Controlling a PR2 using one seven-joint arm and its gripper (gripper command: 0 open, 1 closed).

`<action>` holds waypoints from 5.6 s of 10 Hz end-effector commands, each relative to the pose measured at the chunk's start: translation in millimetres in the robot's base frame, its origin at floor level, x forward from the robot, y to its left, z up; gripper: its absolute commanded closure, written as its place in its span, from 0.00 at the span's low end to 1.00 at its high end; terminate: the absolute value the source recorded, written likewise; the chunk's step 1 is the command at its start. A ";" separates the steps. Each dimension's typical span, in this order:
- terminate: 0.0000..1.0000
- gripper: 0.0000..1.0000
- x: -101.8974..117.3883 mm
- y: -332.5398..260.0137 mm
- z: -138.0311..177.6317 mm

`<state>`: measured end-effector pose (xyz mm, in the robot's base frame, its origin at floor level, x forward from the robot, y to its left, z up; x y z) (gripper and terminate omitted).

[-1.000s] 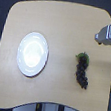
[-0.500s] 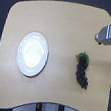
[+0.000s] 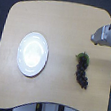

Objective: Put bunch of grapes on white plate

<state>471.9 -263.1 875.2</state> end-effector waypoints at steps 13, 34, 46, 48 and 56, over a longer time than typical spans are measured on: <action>0.00 0.00 -67.3 83.5 -151.9; 0.00 1.00 -51.9 87.7 -140.4; 0.00 1.00 -27.1 174.4 0.4; 0.00 1.00 -23.4 195.9 3.1; 0.00 1.00 -19.3 320.1 -48.6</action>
<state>448.7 -2.7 858.7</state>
